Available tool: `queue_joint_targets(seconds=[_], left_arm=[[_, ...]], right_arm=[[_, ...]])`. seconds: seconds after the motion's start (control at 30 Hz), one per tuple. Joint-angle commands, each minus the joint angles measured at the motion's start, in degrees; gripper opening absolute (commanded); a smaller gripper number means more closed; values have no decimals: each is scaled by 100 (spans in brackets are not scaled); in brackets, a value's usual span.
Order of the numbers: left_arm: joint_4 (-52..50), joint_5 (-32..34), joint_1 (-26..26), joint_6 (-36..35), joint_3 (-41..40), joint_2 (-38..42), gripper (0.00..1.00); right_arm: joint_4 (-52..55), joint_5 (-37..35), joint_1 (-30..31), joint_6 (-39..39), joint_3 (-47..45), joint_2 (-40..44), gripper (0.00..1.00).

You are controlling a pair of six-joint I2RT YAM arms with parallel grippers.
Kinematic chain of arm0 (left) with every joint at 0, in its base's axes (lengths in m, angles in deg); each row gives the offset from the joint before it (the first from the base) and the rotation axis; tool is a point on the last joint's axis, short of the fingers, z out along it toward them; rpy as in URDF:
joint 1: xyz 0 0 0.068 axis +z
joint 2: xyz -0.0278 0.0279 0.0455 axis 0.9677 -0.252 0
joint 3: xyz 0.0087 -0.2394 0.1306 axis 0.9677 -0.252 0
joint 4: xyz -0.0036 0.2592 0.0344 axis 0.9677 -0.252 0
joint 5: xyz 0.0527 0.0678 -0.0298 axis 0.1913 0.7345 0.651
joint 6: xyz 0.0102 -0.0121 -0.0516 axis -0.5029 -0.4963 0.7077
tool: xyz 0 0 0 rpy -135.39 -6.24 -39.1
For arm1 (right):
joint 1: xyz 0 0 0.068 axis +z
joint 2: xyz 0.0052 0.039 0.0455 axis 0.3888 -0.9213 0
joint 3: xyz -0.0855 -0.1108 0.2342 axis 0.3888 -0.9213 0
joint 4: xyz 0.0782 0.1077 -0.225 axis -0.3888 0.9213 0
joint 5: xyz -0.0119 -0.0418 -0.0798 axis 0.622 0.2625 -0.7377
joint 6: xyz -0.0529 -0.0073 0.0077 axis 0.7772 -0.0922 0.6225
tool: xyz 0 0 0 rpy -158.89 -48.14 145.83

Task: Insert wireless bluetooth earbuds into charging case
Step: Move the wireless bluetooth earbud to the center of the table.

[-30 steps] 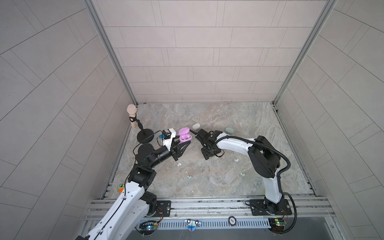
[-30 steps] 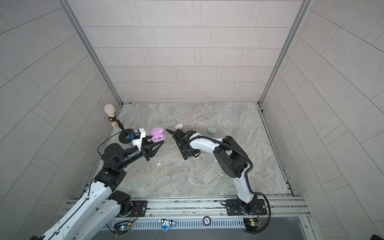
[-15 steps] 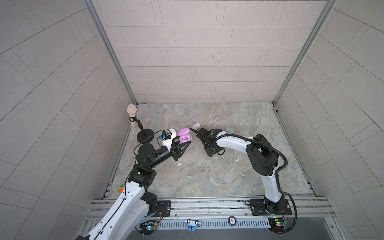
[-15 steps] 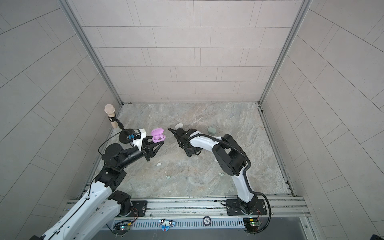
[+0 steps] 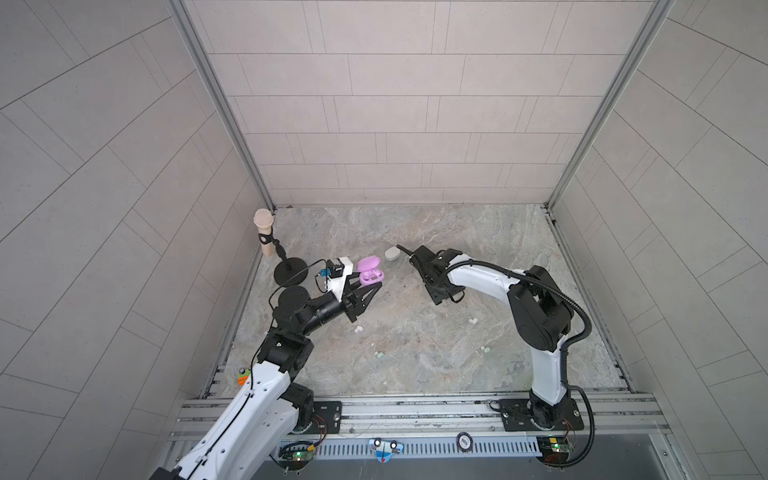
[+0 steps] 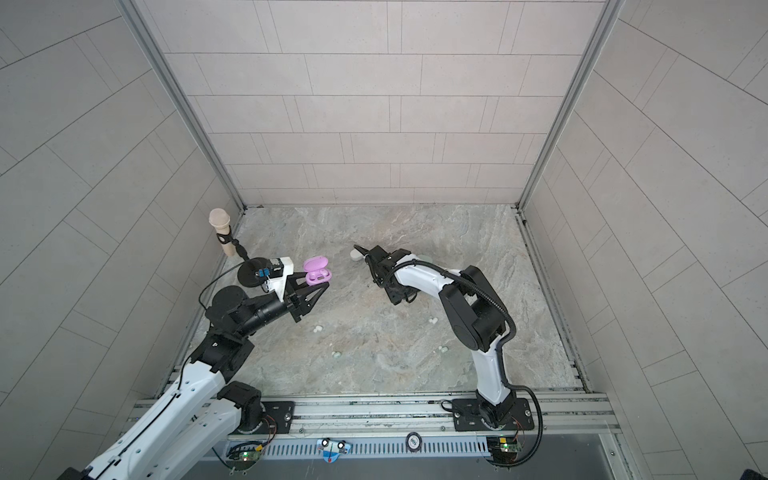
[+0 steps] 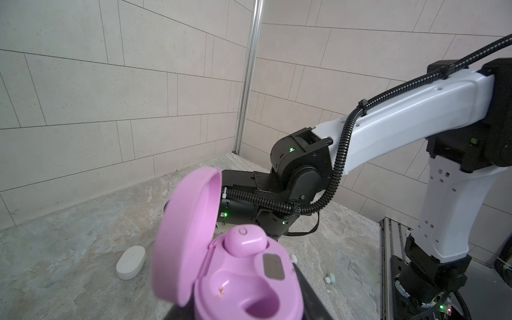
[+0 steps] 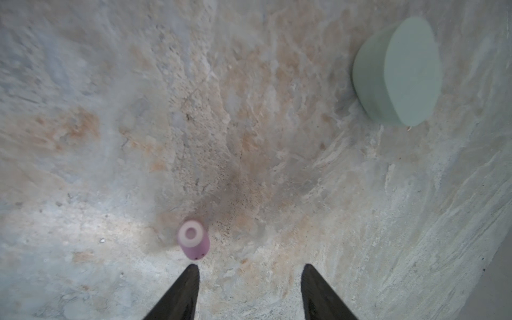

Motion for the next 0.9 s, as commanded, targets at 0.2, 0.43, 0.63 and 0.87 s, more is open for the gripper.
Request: queue_joint_targets(seconds=[0.2, 0.43, 0.63, 0.87], left_arm=[[190, -75, 29, 19, 38, -40, 22], [239, -95, 31, 28, 30, -106, 21], [251, -86, 35, 34, 10, -97, 22], [251, -86, 31, 45, 1, -71, 22]], right_arm=[[-135, 1027, -230, -321, -323, 568, 62], [-285, 1540, -475, -425, -339, 448, 62], [-240, 1066, -383, -161, -175, 72, 62], [-294, 392, -363, 56, -149, -218, 62]])
